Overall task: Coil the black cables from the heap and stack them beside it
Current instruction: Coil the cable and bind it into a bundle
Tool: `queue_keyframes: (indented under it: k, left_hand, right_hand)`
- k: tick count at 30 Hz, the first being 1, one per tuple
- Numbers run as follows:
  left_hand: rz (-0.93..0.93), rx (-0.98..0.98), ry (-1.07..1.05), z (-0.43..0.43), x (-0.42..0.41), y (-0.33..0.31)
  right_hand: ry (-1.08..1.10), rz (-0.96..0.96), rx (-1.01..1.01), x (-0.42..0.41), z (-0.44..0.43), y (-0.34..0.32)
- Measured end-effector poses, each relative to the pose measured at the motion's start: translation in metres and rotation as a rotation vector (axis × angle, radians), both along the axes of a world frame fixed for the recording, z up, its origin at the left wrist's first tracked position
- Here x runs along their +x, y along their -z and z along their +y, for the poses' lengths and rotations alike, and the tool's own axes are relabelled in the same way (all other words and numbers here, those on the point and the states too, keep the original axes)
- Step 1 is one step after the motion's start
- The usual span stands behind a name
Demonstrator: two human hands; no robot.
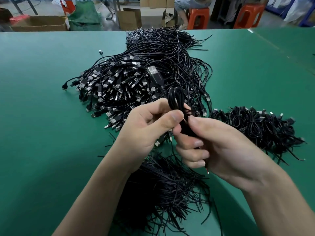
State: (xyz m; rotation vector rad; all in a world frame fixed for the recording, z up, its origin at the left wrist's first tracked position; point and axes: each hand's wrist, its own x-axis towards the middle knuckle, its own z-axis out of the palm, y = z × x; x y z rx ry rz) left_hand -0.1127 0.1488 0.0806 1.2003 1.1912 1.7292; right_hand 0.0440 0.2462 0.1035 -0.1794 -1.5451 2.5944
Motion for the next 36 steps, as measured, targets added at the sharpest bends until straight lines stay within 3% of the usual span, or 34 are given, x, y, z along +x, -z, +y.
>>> queue_keyframes:
  k: [7, 10, 14, 18, 21, 23, 25, 27, 29, 31, 33, 36]
  left_hand:
    - [0.142, 0.001, -0.18, -0.002, 0.005, -0.006]
    - [0.086, -0.017, -0.18, -0.002, 0.008, -0.01]
    - [0.143, -0.046, -0.178, -0.005, 0.005, -0.013]
    - [0.216, -0.164, -0.102, -0.007, 0.002, -0.014]
    - [0.228, -0.245, -0.014, -0.008, 0.003, -0.015]
    - [0.188, -0.25, 0.049, -0.008, 0.004, -0.016]
    - [0.193, -0.217, 0.021, -0.007, 0.007, -0.018]
    - [0.31, -0.131, -0.142, -0.004, 0.01, -0.018]
    - [0.542, -0.028, -0.344, -0.003, 0.014, -0.018]
    - [0.664, 0.041, -0.43, -0.002, 0.021, -0.016]
    - [0.558, 0.032, -0.356, -0.002, 0.023, -0.012]
    - [0.419, -0.036, -0.236, -0.002, 0.019, -0.012]
  right_hand:
    - [0.227, -0.047, 0.255, -0.01, -0.014, 0.003]
    - [0.345, -0.083, 0.56, -0.01, -0.013, 0.002]
    - [0.731, -0.013, 0.958, -0.007, -0.004, 0.001]
    - [0.785, 0.183, 1.34, 0.001, 0.004, -0.003]
    - [0.832, 0.177, 1.43, 0.004, 0.006, -0.004]
    - [0.843, 0.154, 1.367, 0.002, 0.002, -0.001]
    - [0.854, 0.132, 1.173, -0.002, -0.001, 0.001]
    - [0.87, 0.122, 0.871, -0.007, -0.005, 0.003]
    - [0.821, 0.104, 0.453, -0.011, -0.01, 0.004]
    - [0.752, 0.059, 0.129, -0.013, -0.012, 0.005]
    - [0.748, 0.006, 0.03, -0.013, -0.012, 0.005]
    - [0.804, -0.031, 0.089, -0.013, -0.01, 0.004]
